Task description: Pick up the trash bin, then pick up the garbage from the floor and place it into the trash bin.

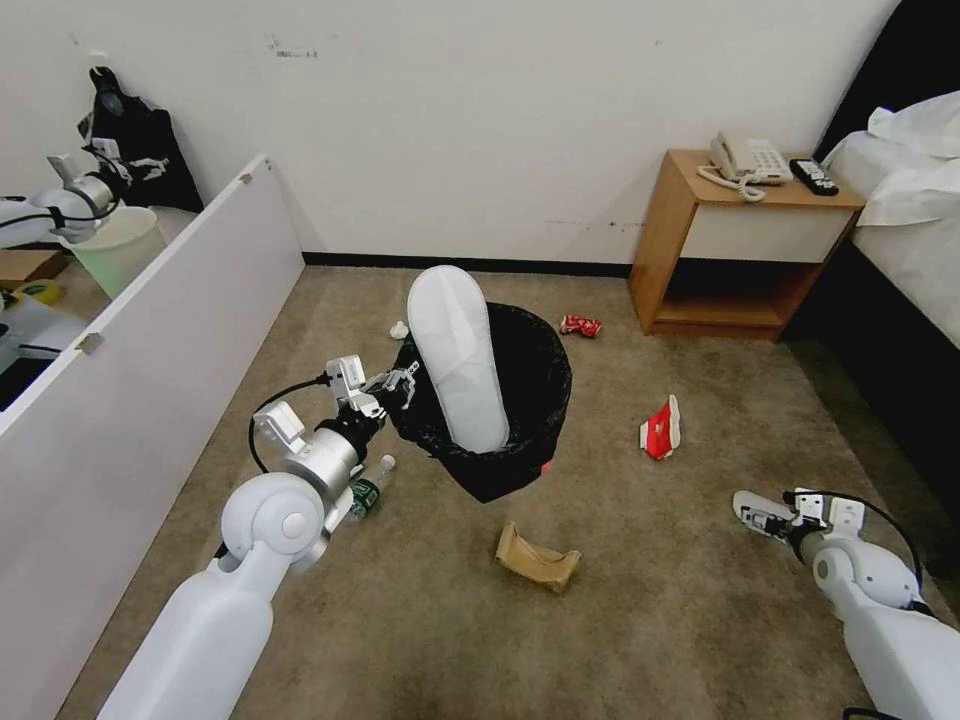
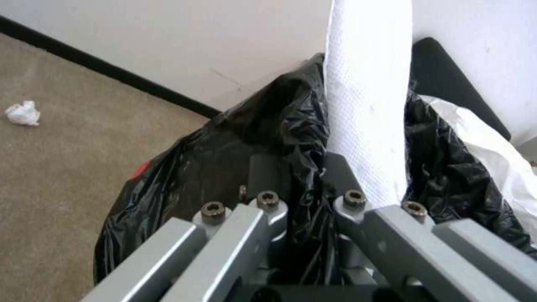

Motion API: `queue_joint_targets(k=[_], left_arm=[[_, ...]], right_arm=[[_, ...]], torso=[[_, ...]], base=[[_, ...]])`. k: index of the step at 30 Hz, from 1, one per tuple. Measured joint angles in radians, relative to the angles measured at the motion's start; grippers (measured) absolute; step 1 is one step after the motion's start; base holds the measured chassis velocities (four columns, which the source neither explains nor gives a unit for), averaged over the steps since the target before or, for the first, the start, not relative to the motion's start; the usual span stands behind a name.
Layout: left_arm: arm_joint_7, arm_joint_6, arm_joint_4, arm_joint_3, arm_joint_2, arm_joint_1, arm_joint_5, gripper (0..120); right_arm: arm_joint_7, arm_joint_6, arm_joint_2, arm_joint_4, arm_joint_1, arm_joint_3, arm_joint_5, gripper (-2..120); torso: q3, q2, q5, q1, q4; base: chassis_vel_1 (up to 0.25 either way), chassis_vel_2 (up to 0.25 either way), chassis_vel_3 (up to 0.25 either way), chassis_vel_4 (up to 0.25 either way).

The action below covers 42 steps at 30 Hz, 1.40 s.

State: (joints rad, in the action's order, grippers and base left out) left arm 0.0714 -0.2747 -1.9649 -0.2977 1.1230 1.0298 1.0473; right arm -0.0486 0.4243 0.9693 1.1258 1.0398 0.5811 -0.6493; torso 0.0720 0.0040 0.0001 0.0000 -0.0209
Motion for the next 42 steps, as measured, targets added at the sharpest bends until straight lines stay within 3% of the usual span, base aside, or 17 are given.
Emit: queue_joint_targets(k=[20,42], left_arm=[[-0.006,0.002,-0.012,-0.014,-0.003,0.024,0.0,4],[-0.011,0.004,-0.011,-0.017,-0.001,0.027,-0.002,4]], right_arm=[[0.028,-0.084,0.0,-0.122,-0.061,0.048,-0.112,100],[0.054,-0.143,0.006,-0.251,-0.09,0.076,-0.109,100]], torso=[[0.0,0.0,-0.0001,0.0,0.0001],[0.0,0.0,-0.0001,0.0,0.0001]], base=[[0.0,0.0,0.0,0.0],[0.0,0.0,0.0,0.0]])
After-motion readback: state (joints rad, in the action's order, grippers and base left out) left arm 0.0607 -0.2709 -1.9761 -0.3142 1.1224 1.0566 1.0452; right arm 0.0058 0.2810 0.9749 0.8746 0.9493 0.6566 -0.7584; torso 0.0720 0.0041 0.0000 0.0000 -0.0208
